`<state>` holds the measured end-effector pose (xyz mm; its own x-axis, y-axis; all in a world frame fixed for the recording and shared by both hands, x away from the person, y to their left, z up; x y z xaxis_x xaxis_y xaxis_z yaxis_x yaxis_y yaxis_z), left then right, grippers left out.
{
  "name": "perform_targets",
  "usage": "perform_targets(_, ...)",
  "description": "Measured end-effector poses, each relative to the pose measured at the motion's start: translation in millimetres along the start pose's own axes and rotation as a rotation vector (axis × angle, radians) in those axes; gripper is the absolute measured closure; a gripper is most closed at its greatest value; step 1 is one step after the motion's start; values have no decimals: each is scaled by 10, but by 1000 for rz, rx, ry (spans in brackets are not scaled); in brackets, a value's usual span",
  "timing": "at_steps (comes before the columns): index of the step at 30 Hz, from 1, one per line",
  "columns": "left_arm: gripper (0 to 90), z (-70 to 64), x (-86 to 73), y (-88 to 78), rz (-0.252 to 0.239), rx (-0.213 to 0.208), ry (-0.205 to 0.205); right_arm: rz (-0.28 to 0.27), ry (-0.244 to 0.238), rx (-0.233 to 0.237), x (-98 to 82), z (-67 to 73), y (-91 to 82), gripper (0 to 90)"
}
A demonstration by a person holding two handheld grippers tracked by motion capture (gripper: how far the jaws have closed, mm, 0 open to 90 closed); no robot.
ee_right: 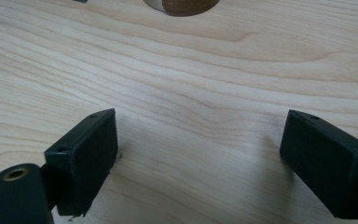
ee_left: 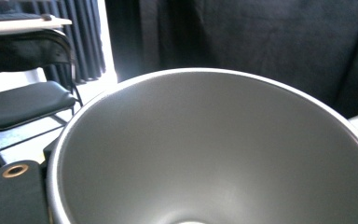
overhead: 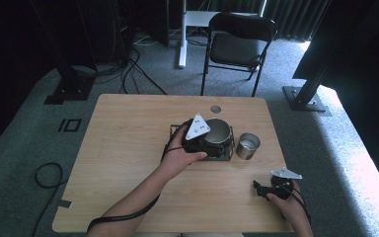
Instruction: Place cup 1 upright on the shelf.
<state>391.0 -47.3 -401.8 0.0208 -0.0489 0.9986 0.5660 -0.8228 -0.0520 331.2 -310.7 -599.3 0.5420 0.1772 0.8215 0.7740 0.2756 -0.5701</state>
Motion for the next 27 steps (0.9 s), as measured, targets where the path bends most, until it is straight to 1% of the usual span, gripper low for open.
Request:
perform_targets(4,130,119,72,-34,-20,53,2,0,0,0,0,0,0,108)
perform_targets(7,130,192,114,-58,-35,82,-3,0,0,0,0,0,0,108)
perform_targets(11,130,296,140,-85,-40,128,9,0,0,0,0,0,0,108)
perform_targets(13,130,342,142,-96,-46,145,-3,0,0,0,0,0,0,108)
perform_targets(15,130,393,130,-110,-40,172,7,0,0,0,0,0,1,108)
perform_targets(16,130,418,124,-117,-44,188,6,0,0,0,0,0,0,108)
perform_targets(18,130,418,124,-117,-44,188,6,0,0,0,0,0,0,108)
perform_targets(19,130,485,100,-137,-43,222,10,0,0,0,0,0,1,108)
perform_targets(20,130,485,100,-137,-43,222,10,0,0,0,0,0,1,108)
perform_targets(21,130,534,76,-156,-45,242,2,0,0,0,0,0,0,108)
perform_targets(22,130,534,76,-156,-45,242,2,0,0,0,0,0,0,108)
perform_targets(23,130,593,42,-172,-44,268,-7,0,0,0,0,0,1,108)
perform_targets(24,130,593,42,-172,-44,268,-7,0,0,0,0,0,1,108)
perform_targets(27,130,691,-24,-197,-40,306,-19,0,0,0,0,0,0,108)
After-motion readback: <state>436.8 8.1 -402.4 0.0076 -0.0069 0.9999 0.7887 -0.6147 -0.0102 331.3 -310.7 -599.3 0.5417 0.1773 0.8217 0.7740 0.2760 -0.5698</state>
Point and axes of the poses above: each handheld gripper's, and its own axes: y roughly forward along the jaws, x roughly out of its top, z roughly to its left, the point moved 6 cm from there along y, roughly forward along the jaws, and after that the axes turned 9 degrees about -z, right-handed, at the moved point
